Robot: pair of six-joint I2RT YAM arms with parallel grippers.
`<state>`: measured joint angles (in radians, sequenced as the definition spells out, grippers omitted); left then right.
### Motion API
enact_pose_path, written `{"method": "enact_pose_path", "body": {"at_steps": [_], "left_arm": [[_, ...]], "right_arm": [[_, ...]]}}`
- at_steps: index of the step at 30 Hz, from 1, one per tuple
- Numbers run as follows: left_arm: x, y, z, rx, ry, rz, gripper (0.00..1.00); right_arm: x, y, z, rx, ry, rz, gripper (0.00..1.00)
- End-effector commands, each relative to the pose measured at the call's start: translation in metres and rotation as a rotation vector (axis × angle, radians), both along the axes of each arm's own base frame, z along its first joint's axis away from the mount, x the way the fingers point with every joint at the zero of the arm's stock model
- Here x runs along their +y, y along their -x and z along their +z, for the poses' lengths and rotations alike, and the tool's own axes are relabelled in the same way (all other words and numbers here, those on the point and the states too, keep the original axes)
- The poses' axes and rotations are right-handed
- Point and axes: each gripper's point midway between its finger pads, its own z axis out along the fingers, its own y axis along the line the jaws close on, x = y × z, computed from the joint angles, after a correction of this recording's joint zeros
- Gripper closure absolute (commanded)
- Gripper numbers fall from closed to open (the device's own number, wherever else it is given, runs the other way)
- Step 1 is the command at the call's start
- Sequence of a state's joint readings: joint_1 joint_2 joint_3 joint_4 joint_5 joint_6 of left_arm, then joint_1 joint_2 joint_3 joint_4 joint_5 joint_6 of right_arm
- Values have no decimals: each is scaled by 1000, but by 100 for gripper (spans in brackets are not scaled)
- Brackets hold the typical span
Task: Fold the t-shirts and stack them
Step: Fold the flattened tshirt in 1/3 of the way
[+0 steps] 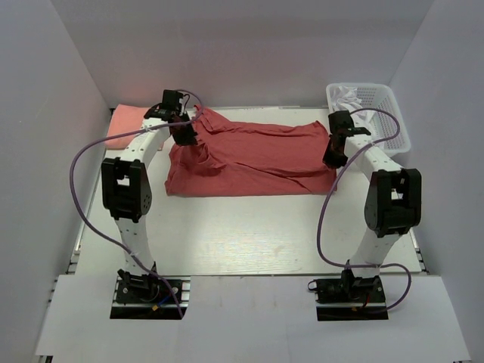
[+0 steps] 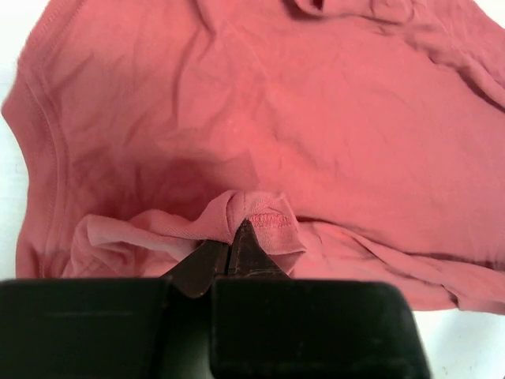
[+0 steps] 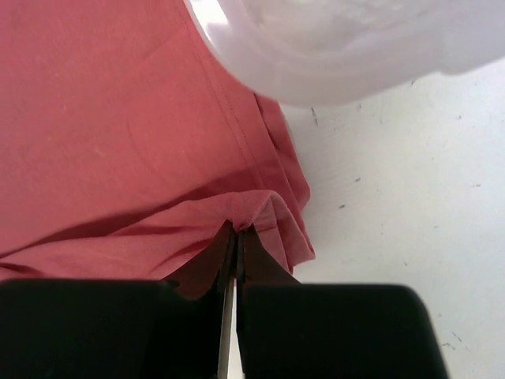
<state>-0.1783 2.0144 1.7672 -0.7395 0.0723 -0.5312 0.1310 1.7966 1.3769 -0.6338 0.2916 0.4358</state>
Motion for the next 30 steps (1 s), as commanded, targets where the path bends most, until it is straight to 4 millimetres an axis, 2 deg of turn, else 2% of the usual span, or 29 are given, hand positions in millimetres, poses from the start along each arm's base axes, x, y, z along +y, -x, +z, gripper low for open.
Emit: {"method": "enact_pose_path", "body": {"at_steps": [1,3,4,5,6,7,8,9,10,11,12,13,14,15,17,19,21,22,23,24,25,26,27,28,29,30], "left_arm": [[4,-18,23,-74,14,-4,100],[8,-25,21,-82,15,6,100],[7,-31,24,-94,16,6,100],[6,-35,15,-82,15,6,100],[4,-40,19,-90,23,0,100],[7,-46,20,-94,32,4,89],[5,-47,18,-86,39,-3,83],[3,-52,8,-71,44,-8,73],[-1,-58,15,-90,58,-17,48],[-1,-62,13,-92,58,-17,43],[-1,-67,11,-92,79,-25,30],[-2,-70,11,-97,80,-26,11],[-3,-70,9,-85,85,-31,0],[-4,-74,16,-100,87,-32,0],[2,-73,12,-78,84,-22,0],[9,-70,25,-94,78,-7,0],[11,-62,27,-86,70,-1,0],[12,-58,31,-91,65,-8,0],[14,-52,26,-77,56,-2,0],[15,-45,41,-100,59,-3,0],[11,-37,45,-98,59,-12,0],[15,-26,32,-74,47,-4,0],[9,-16,31,-69,46,-16,0],[6,-5,47,-103,51,-26,0],[5,13,23,-60,71,-27,0],[2,24,19,-53,97,-33,0]], "right_arm": [[-10,-18,16,-43,40,-26,96],[-10,-23,17,-52,42,-26,86],[-9,-28,17,-56,41,-21,86],[-7,-31,17,-58,33,4,86],[-4,-36,20,-76,23,17,81],[-1,-40,20,-86,15,39,78],[0,-44,23,-102,14,53,74],[6,-47,26,-110,-8,76,70],[6,-48,24,-106,-6,86,66],[8,-53,30,-122,-8,88,65],[9,-55,30,-126,-14,93,59],[10,-55,30,-124,-13,98,53],[8,-56,33,-128,-11,97,53],[12,-57,37,-135,-21,111,53],[15,-57,42,-146,-28,130,51],[22,-55,49,-168,-55,172,45],[31,-47,49,-179,-94,212,36],[35,-44,55,-194,-112,228,30],[41,-45,57,-214,-126,240,10],[43,-31,46,-186,-139,256,10],[52,-27,44,-183,-170,283,10],[57,-27,49,-214,-180,299,10],[57,-16,33,-175,-187,304,10],[61,-13,28,-166,-185,315,10],[62,-11,18,-148,-183,318,10],[63,-9,14,-134,-190,312,10]]}}
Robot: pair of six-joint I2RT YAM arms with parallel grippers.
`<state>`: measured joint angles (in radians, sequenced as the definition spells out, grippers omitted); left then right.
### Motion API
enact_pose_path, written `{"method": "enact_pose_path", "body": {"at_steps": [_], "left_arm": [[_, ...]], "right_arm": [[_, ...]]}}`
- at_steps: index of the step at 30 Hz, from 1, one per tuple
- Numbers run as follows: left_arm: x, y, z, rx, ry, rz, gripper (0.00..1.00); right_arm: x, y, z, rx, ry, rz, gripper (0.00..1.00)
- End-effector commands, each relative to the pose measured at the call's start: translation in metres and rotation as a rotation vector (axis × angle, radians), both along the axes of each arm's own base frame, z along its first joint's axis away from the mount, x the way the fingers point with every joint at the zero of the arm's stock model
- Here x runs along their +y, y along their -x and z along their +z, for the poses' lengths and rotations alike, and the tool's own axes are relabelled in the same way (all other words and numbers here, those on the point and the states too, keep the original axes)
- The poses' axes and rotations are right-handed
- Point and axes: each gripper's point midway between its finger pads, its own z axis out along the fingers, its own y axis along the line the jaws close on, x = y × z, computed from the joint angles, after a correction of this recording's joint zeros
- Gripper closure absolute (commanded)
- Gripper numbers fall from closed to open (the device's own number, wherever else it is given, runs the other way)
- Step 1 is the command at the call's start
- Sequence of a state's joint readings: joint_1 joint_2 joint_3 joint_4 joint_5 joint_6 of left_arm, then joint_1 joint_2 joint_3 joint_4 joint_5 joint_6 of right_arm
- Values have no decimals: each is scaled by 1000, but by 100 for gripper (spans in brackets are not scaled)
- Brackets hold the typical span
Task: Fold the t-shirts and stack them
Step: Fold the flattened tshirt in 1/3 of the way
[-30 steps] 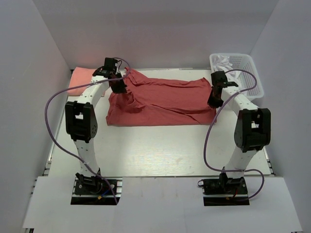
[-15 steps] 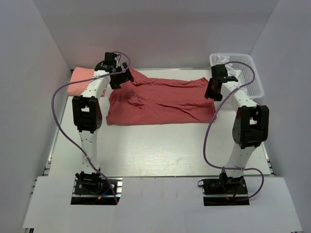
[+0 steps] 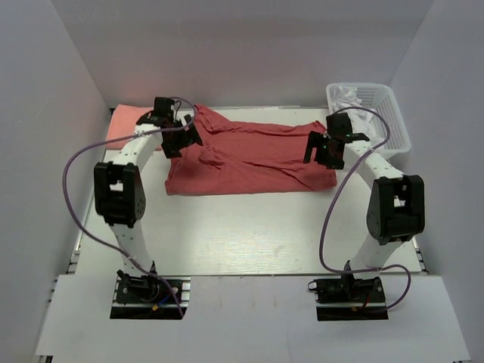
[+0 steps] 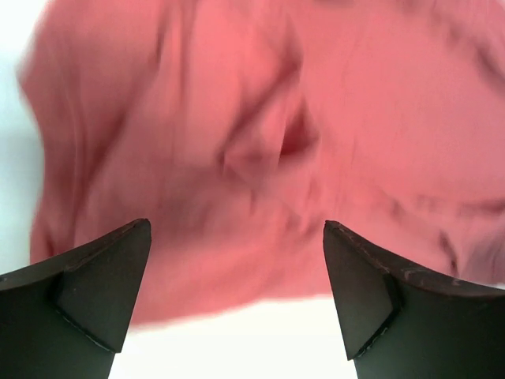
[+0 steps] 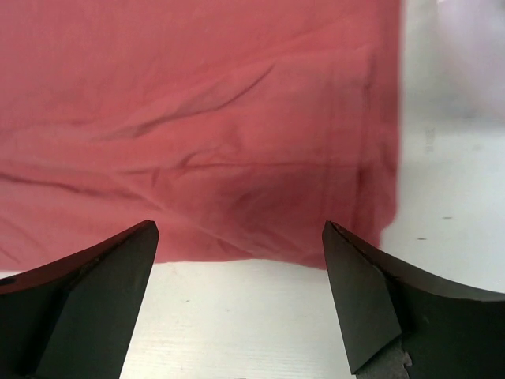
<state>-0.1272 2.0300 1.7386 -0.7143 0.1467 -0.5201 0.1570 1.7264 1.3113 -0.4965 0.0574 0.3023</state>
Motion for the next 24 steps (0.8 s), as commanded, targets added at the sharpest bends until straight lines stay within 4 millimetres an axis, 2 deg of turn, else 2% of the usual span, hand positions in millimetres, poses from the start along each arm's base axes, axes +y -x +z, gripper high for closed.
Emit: {"method": "enact_pose_path", "body": {"at_steps": [1,2,4,5,9,10,13,14,15,16,18,19,21,22,24], "left_arm": [[-16,36,28,-67,84,-34,0],[-14,60,14,-39,88,-39,0],[-17,63,10,-87,118,-29,0],[-18,65,-1,-103,129,-37,0],[-15,57,-22,-106,115,-12,0],[-13,54,-35,-90,102,-2,0],[-8,42,-45,-90,113,10,0],[-5,44,-57,-56,96,21,0],[3,51,-70,-7,56,47,0],[6,52,-70,2,41,58,0],[18,63,-84,61,-3,91,0],[24,80,-97,125,-30,102,0],[39,96,-97,152,-93,164,0],[51,118,-107,214,-129,199,0],[69,135,-109,237,-190,261,0]], "right_arm": [[21,-1,-6,-13,-62,72,10],[21,-1,-12,4,-60,69,10],[24,-2,-21,20,-71,62,10],[27,-2,-25,29,-81,67,10],[30,-7,-40,54,-95,68,10],[28,-9,-43,50,-91,61,10],[27,-12,-55,72,-86,55,10],[24,-12,-57,77,-77,45,10],[23,-10,-68,102,-71,40,10],[24,-8,-72,116,-72,34,10],[20,2,-84,150,-64,23,10],[19,3,-86,154,-67,12,10],[13,16,-97,180,-55,-12,10],[11,16,-95,169,-63,-29,10],[-5,26,-104,191,-17,-84,10]]}}
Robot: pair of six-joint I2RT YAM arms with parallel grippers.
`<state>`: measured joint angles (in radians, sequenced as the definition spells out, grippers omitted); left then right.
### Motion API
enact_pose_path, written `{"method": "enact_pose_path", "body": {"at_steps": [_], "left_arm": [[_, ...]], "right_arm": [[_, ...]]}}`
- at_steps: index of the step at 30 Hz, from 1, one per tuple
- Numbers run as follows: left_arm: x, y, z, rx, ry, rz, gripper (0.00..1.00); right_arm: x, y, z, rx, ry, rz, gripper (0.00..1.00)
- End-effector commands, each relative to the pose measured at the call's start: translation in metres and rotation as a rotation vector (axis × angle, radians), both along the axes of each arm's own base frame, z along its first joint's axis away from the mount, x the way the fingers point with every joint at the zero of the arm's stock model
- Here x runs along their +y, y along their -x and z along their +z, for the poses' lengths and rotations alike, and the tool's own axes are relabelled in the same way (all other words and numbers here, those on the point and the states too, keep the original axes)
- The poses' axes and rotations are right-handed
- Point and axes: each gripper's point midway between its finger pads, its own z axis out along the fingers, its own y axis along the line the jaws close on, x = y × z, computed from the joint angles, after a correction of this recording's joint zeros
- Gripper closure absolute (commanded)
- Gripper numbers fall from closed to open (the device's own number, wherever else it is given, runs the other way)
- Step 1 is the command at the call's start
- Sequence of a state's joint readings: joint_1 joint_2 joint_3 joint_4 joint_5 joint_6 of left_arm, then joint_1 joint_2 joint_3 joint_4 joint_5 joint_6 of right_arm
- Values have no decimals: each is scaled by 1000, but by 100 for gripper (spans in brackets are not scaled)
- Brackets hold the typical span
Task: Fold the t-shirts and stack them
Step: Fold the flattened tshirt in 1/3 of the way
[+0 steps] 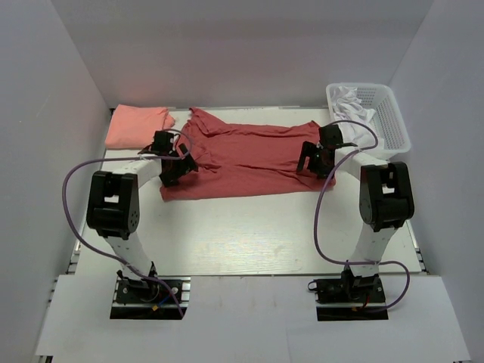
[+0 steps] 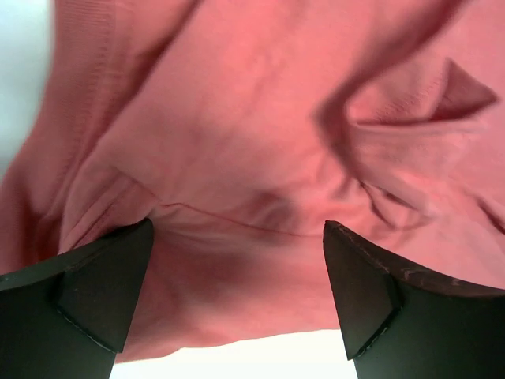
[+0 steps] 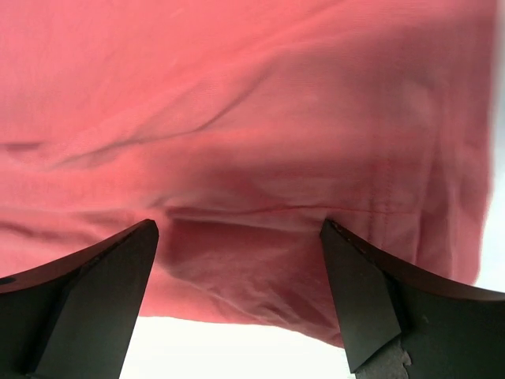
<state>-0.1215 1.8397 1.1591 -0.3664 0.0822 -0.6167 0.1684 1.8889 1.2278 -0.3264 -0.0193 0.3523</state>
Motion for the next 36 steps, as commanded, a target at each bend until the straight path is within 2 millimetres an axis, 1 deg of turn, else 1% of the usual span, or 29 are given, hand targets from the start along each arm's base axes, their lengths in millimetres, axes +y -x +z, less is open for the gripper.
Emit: {"method": "enact_pose_path", "body": {"at_steps": [1,4,7,8,9,10,11,13,14,15,16,17,18,19,20,21,22,23,24,25,26,28,29,30,32,33,34,35,36], "left_arm": [[56,72,-25,198,-184,152,0],[65,86,-27,197,-187,162,0],[68,90,-26,188,-191,160,0],[71,85,-25,171,-192,162,0],[65,81,-20,146,-159,136,0],[61,81,-22,139,-142,115,0],[52,73,-15,99,-100,81,0],[42,70,-9,76,-64,53,0],[35,70,-4,58,-57,27,0],[33,73,-2,58,-42,18,0],[26,76,1,51,-25,-1,0],[15,80,5,50,32,-34,0],[10,90,8,38,61,-52,0],[7,94,11,23,80,-64,0],[-2,110,7,47,120,-81,0],[-5,117,10,49,149,-61,0],[-7,120,23,-2,169,-60,0],[-11,134,18,14,183,-65,0],[-11,140,22,10,195,-48,0],[-9,151,29,2,179,-32,0],[-4,162,25,21,166,-10,0],[0,183,29,58,150,19,0],[2,188,38,22,146,21,0],[2,192,44,12,153,28,0],[1,193,56,-30,151,21,0],[3,188,68,-80,149,23,0],[7,180,77,-122,121,28,0],[9,176,82,-139,114,35,0],[6,170,86,-156,106,11,0]], "right_arm": [[-33,27,-29,98,95,-114,10],[-46,26,-27,101,106,-163,10],[-48,25,-25,93,108,-168,10],[-48,24,-23,86,110,-162,10],[-45,22,-22,78,101,-141,10],[-41,26,-24,86,92,-123,10],[-38,27,-25,84,80,-113,10],[-30,32,-25,94,40,-94,10],[-28,41,-30,112,32,-83,10],[-26,42,-25,100,33,-81,10],[-27,57,-34,130,36,-79,10],[-26,62,-35,136,32,-74,10],[-24,62,-20,91,23,-70,10],[-15,74,-23,105,-8,-51,10],[-13,88,-29,126,-16,-48,10],[-9,85,-3,48,-43,-47,10],[-3,102,-12,77,-46,-37,10],[-3,117,-17,102,-49,-36,10],[0,129,-12,86,-61,-27,10],[3,138,-13,93,-57,-18,10],[0,165,-23,142,-52,-33,10],[3,178,-18,130,-62,-24,10],[3,185,-12,122,-78,-41,10],[3,205,-22,158,-80,-26,10],[4,212,-11,118,-83,-13,10],[3,211,-7,102,-75,-2,10],[1,206,1,77,-57,-10,10],[1,201,15,32,-60,-3,10],[-3,189,26,-18,-35,-12,10]]}}
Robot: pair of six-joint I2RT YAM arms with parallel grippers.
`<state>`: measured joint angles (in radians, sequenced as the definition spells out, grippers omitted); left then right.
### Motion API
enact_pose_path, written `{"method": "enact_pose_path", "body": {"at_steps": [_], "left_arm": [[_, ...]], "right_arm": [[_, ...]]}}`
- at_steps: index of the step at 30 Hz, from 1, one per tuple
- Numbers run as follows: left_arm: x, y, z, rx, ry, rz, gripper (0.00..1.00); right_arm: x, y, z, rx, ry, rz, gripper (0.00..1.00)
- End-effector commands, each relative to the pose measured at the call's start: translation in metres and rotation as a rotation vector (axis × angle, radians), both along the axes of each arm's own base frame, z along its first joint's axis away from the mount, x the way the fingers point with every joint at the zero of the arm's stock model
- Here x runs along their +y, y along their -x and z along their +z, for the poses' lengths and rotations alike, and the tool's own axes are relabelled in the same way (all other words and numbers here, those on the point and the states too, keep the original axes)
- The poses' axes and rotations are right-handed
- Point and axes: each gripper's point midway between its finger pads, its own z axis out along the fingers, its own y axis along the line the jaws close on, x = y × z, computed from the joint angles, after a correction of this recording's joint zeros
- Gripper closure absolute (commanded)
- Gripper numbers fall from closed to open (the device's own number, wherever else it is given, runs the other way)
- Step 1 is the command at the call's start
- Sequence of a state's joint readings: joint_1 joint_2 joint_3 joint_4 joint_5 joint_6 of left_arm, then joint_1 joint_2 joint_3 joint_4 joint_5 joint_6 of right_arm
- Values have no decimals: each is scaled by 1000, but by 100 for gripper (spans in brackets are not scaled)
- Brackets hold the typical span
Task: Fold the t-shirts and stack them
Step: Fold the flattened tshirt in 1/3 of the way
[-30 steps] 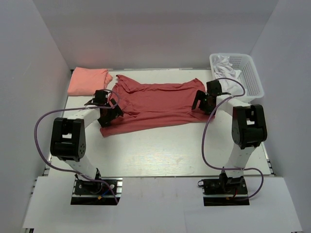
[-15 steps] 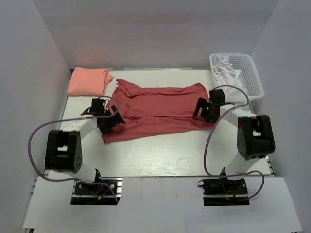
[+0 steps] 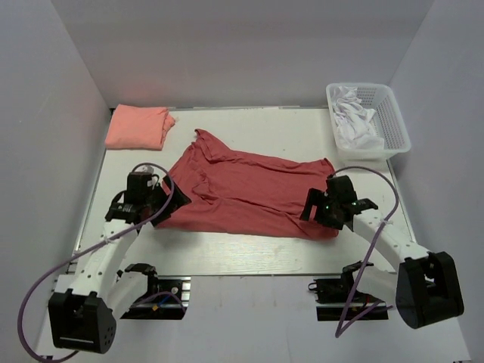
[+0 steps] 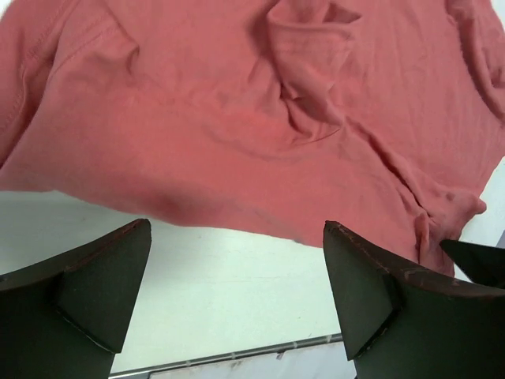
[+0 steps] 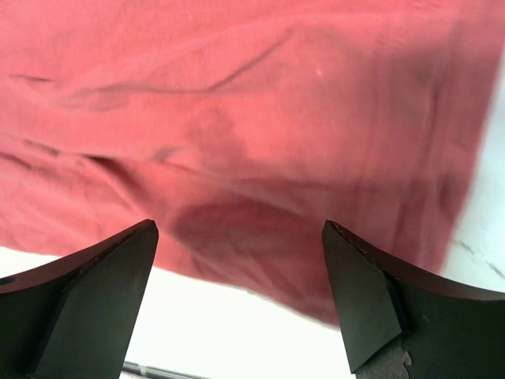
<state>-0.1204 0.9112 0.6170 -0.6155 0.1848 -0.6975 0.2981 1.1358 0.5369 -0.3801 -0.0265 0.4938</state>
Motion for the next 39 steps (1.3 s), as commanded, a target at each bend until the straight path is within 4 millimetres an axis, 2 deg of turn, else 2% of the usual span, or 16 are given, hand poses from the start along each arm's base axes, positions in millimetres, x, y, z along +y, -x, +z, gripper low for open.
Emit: {"method": "enact_pose_path", "body": {"at_steps": [1,3,5,7,9,10,12,16,21,24,25,28,30,31,35,39], "left_arm": [[-3,-19,21,-53,-33,-35,0],[-9,-34,28,-69,-40,-60,0],[-14,-47,17,-31,-61,-71,0],[-21,-60,20,-39,-76,-93,0],[-27,-71,13,-24,-86,-101,2],[-28,-82,12,-25,-109,-96,8],[-32,-88,13,-27,-116,-102,10],[-37,-98,-16,44,-172,-125,18],[-46,-108,-28,60,-210,-138,24],[-49,-111,-32,70,-244,-138,35],[-49,-113,-34,69,-244,-138,42],[-56,-123,-29,20,-231,-142,55],[-58,-130,-26,-4,-231,-148,56],[-59,-132,-26,-3,-232,-148,61],[-66,-140,-39,25,-240,-161,100],[-85,-147,-31,-14,-201,-210,100]], "right_arm": [[-4,-16,36,-88,29,-23,10],[2,-37,68,-191,-3,-20,10],[4,-48,81,-237,-11,-18,10],[3,-58,94,-269,-7,-34,10],[-1,-64,100,-281,10,-62,10],[-4,-66,103,-294,21,-75,10],[-7,-68,104,-298,37,-92,10],[-20,-66,101,-286,86,-140,10],[-25,-64,100,-287,111,-152,10],[-27,-65,101,-287,118,-155,10],[-27,-65,101,-286,121,-154,10],[-27,-64,100,-283,126,-147,10],[-28,-63,99,-281,129,-146,10],[-29,-64,100,-284,132,-150,10],[-34,-61,97,-274,156,-159,10],[-38,-60,99,-281,175,-168,10]]}}
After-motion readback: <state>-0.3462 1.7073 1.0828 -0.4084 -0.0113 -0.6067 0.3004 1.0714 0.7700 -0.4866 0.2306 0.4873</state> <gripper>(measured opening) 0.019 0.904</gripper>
